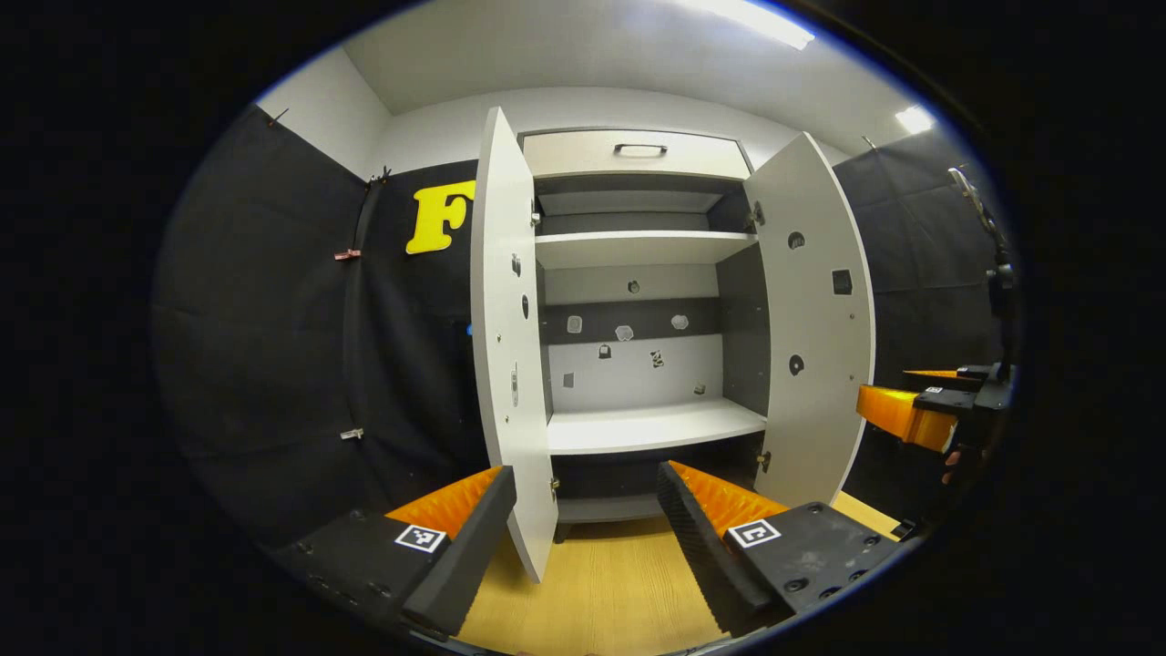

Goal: Open the right door of the double-door shoe cabinet with the right hand, and open the left door with the left hand.

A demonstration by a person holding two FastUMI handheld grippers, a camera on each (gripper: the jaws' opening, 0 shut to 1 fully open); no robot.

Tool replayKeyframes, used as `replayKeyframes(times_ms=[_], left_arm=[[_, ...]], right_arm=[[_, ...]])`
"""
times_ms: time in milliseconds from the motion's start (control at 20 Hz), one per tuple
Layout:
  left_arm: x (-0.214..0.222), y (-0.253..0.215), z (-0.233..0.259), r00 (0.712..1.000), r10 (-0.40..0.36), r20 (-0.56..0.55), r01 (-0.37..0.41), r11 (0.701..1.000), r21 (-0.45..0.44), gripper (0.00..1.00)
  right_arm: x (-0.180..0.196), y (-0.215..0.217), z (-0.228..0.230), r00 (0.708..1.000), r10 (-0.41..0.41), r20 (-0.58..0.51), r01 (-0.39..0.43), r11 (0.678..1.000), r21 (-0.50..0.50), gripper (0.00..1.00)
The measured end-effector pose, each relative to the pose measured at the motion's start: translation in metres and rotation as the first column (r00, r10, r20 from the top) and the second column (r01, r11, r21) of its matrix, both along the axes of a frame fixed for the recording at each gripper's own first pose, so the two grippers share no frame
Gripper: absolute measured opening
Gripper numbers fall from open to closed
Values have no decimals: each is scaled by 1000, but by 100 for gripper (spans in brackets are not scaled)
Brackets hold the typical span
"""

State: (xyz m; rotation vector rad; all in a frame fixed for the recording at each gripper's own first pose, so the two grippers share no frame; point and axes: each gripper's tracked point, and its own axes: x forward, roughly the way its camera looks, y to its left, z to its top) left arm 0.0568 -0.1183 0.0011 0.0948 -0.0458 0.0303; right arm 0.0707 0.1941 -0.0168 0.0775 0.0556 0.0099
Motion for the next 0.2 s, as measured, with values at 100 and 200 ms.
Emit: replayKeyframes(times_ms=[100, 200], left_arm=[[1, -1, 1, 1000, 1, 2, -1, 1000, 6, 96], [1, -2, 1, 1000, 2, 3, -2, 1000, 9, 96]], right_arm=[[2, 3, -1, 1000, 7, -4, -7, 1000, 2, 98], [2, 6, -1, 1000, 13, -1, -13, 1000, 7, 98]])
